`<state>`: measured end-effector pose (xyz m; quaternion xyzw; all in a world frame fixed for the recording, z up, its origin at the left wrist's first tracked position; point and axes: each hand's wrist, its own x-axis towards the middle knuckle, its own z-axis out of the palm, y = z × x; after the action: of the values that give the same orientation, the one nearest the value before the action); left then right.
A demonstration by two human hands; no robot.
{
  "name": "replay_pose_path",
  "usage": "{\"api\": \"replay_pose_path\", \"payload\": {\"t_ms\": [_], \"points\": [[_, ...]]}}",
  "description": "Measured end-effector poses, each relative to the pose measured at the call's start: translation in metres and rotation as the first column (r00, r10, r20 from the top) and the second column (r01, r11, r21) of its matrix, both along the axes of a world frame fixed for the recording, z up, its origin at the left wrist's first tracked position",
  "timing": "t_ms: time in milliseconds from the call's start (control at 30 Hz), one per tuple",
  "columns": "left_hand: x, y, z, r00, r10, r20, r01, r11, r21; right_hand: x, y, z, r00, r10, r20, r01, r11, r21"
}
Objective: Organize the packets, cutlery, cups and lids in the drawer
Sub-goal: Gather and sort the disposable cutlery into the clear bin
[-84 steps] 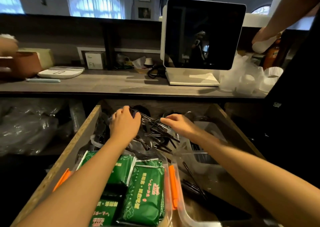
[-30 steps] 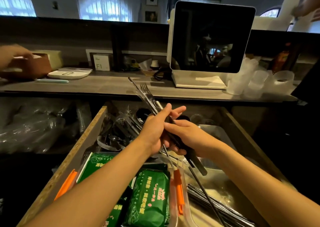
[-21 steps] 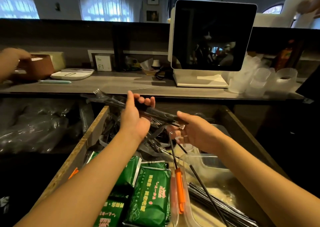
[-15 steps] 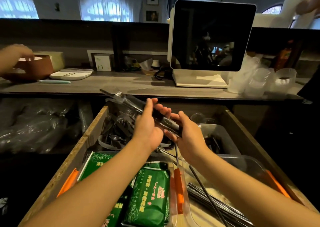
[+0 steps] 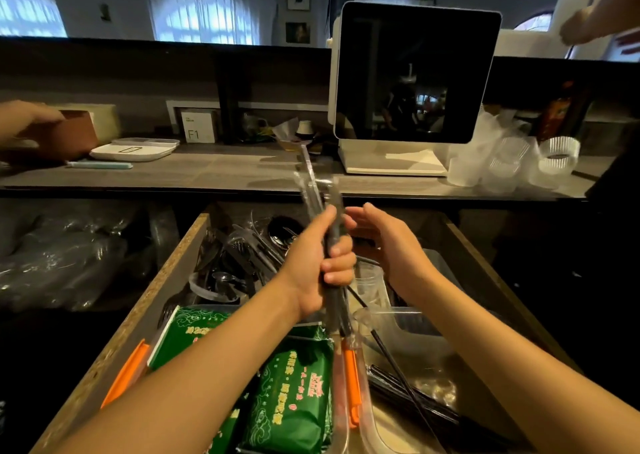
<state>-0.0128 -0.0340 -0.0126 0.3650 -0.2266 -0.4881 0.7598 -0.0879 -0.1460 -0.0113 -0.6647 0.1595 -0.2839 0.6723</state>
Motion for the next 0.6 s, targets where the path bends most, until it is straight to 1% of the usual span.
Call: {"api": "replay_pose_path", "payload": {"t_ms": [67,133,233,333,400,467,533,567,600], "points": [[-0.009,-0.002,-0.003,0.998,-0.031,0.061,0.027,0.997,0.074,-0.002,-0.002,0.002,0.996,0.070,-0.055,-0.072,0.997,-0.027],[-0.013,-0.003,-0.005,0.996,-0.014,0.090,0.002,0.991,0.132,-0.004,-0.005,0.003,0.995,0.093,-0.036,-0.093,0.995,-0.019],[-0.015,-0.002,-0.006,0.977,-0.010,0.214,-0.040,0.973,0.226,-0.007,-0.009,0.001,0.994,0.109,-0.002,-0.109,0.994,-0.016],[-0.019,-0.004,-0.008,0.977,0.000,0.215,-0.056,0.965,0.255,-0.007,-0.007,0.000,0.995,0.093,-0.020,-0.093,0.996,0.005],[-0.020,-0.006,-0.009,0.985,0.030,0.168,-0.072,0.967,0.245,-0.006,-0.006,0.000,0.998,0.065,0.002,-0.065,0.995,0.080],[-0.017,-0.008,-0.013,0.992,0.044,0.119,-0.072,0.968,0.240,-0.002,-0.012,-0.001,0.997,-0.030,0.076,0.012,0.973,0.231],[-0.010,-0.010,-0.017,0.994,0.065,0.087,-0.086,0.961,0.263,-0.001,-0.028,0.001,0.977,-0.139,0.159,0.057,0.900,0.432],[-0.007,-0.010,-0.019,0.994,0.083,0.073,-0.100,0.957,0.274,-0.003,-0.038,0.003,0.967,-0.191,0.167,0.085,0.864,0.496],[-0.005,-0.010,-0.019,0.994,0.097,0.058,-0.109,0.955,0.276,-0.006,-0.049,0.006,0.959,-0.241,0.147,0.135,0.849,0.511]]}}
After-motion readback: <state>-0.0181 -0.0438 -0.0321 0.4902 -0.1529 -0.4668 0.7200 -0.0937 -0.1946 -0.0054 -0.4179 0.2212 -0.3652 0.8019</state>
